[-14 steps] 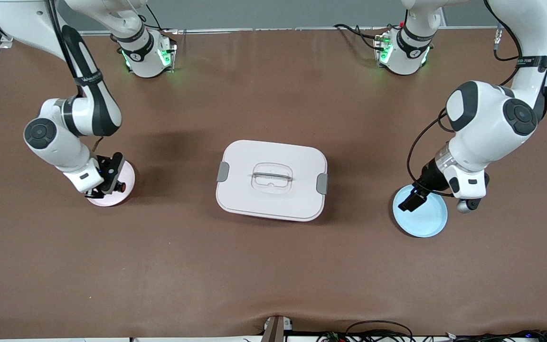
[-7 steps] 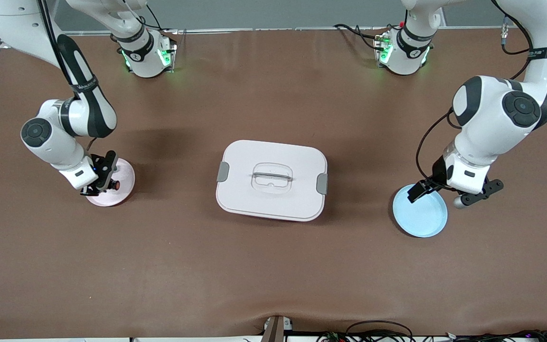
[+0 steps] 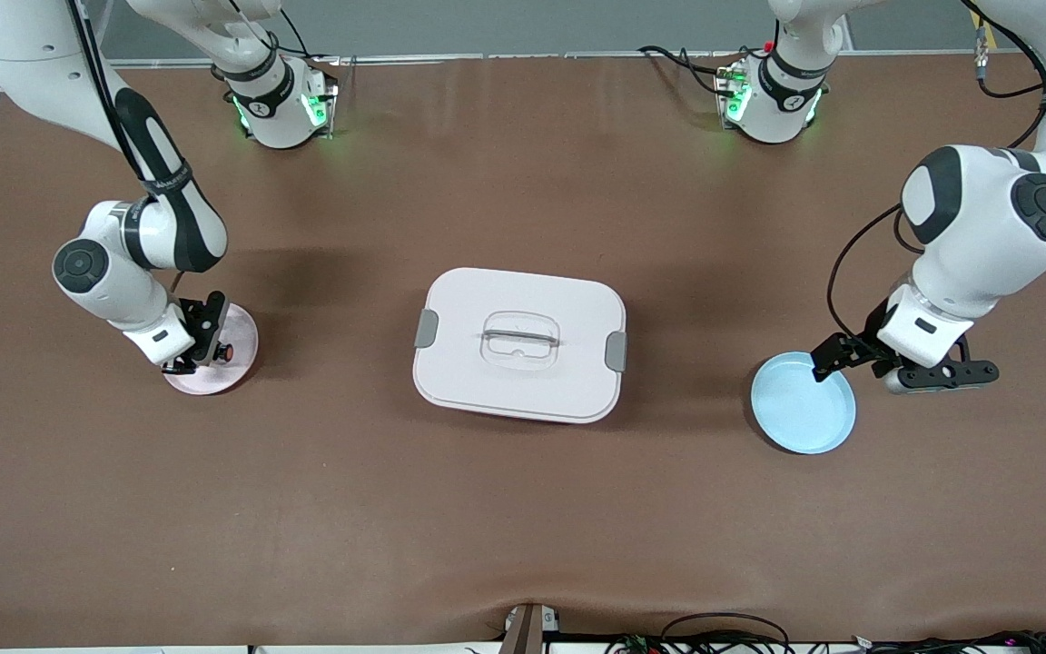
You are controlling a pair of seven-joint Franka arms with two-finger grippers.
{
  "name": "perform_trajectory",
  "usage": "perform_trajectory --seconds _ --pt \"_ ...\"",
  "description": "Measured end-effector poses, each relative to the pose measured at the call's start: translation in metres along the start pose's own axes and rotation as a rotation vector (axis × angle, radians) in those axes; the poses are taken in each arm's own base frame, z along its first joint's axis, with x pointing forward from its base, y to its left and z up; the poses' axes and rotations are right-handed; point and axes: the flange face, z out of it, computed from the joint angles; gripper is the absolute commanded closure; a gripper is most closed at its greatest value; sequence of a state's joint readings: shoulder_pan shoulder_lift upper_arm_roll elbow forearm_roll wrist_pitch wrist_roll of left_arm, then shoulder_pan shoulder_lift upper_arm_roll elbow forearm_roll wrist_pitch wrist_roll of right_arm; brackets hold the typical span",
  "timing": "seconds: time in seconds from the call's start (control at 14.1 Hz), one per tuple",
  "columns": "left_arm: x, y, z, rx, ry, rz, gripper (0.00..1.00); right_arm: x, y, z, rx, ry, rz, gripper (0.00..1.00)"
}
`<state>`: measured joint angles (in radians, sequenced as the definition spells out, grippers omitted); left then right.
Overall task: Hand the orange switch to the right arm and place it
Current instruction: 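Lower the switch onto the pink plate with the right gripper, then open the right gripper to release the switch on the plate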
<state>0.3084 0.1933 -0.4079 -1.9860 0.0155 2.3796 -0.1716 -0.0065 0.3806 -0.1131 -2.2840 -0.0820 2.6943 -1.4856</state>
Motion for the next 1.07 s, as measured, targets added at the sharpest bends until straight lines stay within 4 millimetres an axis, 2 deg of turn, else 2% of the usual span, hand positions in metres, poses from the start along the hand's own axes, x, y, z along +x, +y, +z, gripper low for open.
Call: perform_trajectory --seconds 0.21,0.36,0.5,0.71,1.0,1.07 --pt "0.002 -0.008 -0.004 0.004 0.008 -0.001 0.0 0.001 -0.001 0.006 0.001 0.0 -0.002 1.0" --pt "0.006 -0.018 -0.02 0.014 0.026 -0.003 0.0 0.003 0.0 0.007 -0.004 0.002 -0.005 1.0" --pt "0.007 -0.022 -0.044 0.033 0.009 0.002 0.0 0.005 0.0 0.008 -0.01 0.004 -0.009 1.0" --pt "0.009 -0.017 -0.087 0.056 -0.013 0.007 0.0 0.007 0.001 0.008 -0.016 0.006 -0.013 1.0" --pt "0.013 -0.023 -0.131 0.076 -0.031 -0.01 0.0 0.007 0.001 0.009 -0.016 0.006 -0.015 1.0" --pt "0.013 -0.022 -0.143 0.081 -0.031 -0.011 0.0 0.008 0.001 0.008 -0.017 0.006 -0.016 0.01"
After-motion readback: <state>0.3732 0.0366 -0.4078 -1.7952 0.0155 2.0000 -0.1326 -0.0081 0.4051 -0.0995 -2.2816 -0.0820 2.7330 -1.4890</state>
